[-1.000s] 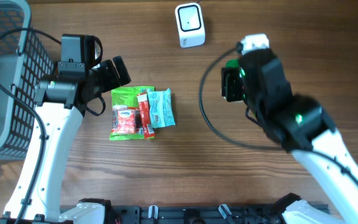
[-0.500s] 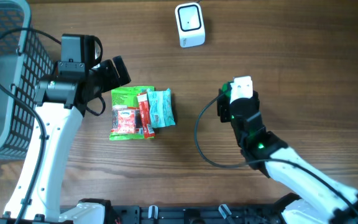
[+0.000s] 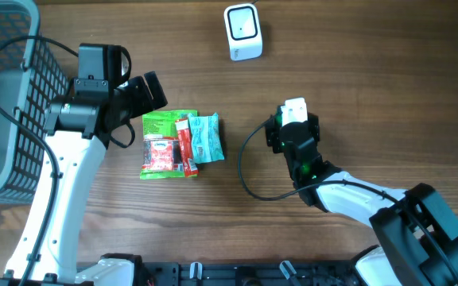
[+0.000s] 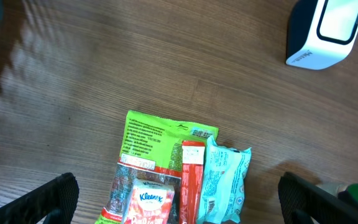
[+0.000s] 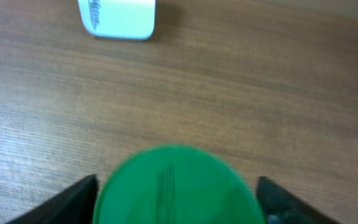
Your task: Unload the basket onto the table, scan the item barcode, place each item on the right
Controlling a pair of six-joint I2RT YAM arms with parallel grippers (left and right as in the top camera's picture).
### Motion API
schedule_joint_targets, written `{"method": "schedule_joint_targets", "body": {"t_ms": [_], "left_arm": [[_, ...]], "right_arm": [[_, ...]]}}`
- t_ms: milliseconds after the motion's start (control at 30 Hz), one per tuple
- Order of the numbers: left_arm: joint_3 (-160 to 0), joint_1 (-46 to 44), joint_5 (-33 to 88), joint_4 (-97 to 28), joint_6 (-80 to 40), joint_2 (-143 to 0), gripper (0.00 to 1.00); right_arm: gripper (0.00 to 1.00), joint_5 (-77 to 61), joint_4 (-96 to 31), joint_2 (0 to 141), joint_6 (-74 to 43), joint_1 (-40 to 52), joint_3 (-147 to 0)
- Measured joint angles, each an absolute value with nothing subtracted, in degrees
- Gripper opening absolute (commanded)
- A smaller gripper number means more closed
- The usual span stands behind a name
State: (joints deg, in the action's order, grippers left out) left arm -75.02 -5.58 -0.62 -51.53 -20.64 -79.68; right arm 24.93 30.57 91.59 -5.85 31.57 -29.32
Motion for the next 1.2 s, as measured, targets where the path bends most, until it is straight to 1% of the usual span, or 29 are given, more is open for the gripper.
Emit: {"method": "schedule_joint_targets", "body": {"t_ms": [33, 167, 300, 400, 467, 533, 633, 800, 867, 900, 1000, 1100, 1200], "left_arm": [[-75.0, -5.6, -0.6, -51.5, -20.6, -79.7, 1.0], [-75.0, -5.6, -0.6, -51.5, -20.6, -79.7, 1.0], [-75.0, -5.6, -0.6, -51.5, -20.6, -79.7, 1.0], [-75.0, -5.6, -0.6, -51.5, -20.6, -79.7, 1.0], [-75.0, -5.6, -0.6, -51.5, -20.6, -79.7, 1.0], [-75.0, -5.6, -0.6, -51.5, -20.6, -79.7, 1.0], [-75.0, -5.6, -0.6, -51.5, -20.6, -79.7, 1.0], [-75.0, -5.6, -0.6, -51.5, -20.6, -79.7, 1.0], [-75.0, -5.6, -0.6, -51.5, -20.6, -79.7, 1.0], [-75.0, -5.6, -0.6, -51.5, -20.6, -79.7, 1.0], [-75.0, -5.6, -0.6, -51.5, -20.6, -79.7, 1.0], [-75.0, -5.6, -0.6, -51.5, -20.6, -79.7, 1.0], [-75.0, -5.6, -0.6, -51.5, -20.6, -79.7, 1.0]], "right_arm": [[1.0, 25.0, 30.5, 91.5, -5.8, 31.6, -29.3], [1.0, 25.1, 29.1, 89.2, -5.7, 31.6, -29.3], [1.0, 25.1, 25.8, 82.8, -4.1, 31.6, -29.6], [0.99, 24.4, 17.5, 77.2, -2.9, 31.6, -31.1], [1.0, 22.9, 9.5, 73.7, -2.7, 31.5, -33.9], [0.99, 21.8, 1.4, 71.2, -2.9, 31.5, -37.9], [0.96, 20.2, -11.5, 69.8, -5.2, 31.5, -47.1], [0.96, 17.9, -32.1, 71.0, -13.0, 31.5, -60.6], [0.96, 16.2, -35.4, 72.7, -15.7, 31.2, -62.5], [0.99, 14.3, -36.7, 74.2, -16.9, 30.9, -63.0], [1.0, 8.2, -39.8, 80.8, -20.5, 29.8, -63.1], [1.0, 2.2, -40.6, 88.0, -24.3, 28.0, -63.0], [1.0, -2.2, -40.8, 91.4, -27.2, 25.7, -63.0]]}}
